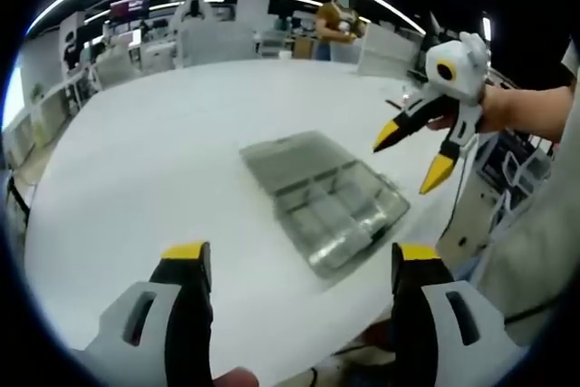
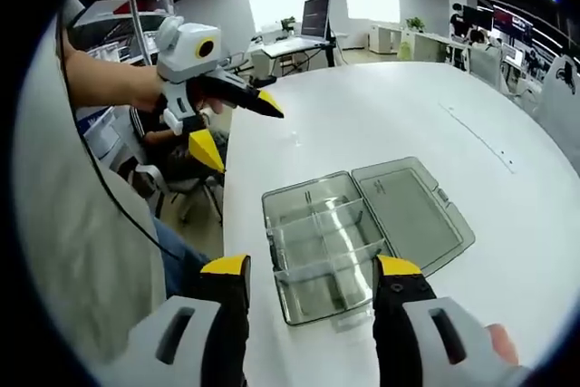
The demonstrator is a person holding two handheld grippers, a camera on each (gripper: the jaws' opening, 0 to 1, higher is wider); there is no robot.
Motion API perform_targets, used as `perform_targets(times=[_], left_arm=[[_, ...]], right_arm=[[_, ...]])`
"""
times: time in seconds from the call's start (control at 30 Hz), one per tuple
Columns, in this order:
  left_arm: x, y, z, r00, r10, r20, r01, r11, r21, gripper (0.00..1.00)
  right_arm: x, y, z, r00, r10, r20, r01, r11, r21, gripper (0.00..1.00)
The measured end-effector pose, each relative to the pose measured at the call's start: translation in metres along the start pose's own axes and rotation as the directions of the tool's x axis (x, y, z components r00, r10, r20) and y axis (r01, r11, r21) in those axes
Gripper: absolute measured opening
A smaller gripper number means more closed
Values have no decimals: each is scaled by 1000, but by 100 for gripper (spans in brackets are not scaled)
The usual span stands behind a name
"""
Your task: Insert the divider into the dual guide fixture by aligning both edges with the guide slots and pushing it downward to the bottom, including one-sided entry, uneven engagement, binding, and posture correction.
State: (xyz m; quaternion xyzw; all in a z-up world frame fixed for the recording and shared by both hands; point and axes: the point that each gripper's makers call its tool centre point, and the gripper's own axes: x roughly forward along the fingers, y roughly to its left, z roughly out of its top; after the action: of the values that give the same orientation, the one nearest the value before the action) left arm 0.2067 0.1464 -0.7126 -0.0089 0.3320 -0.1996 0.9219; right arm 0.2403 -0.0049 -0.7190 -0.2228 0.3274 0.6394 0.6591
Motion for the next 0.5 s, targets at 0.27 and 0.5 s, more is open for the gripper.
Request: perform_targets(times=[0.27,0.5], left_arm=[[-3,23,-17,997,67,-43,-68,997,-21,78],[-5,36,-24,993,97,-68,-99,994,-36,78]], right_arm=[[-8,2,-7,1000,-10,-2,10,1000,12,53],[-14,5,-5,1000,-21,20,21,999,27,55]])
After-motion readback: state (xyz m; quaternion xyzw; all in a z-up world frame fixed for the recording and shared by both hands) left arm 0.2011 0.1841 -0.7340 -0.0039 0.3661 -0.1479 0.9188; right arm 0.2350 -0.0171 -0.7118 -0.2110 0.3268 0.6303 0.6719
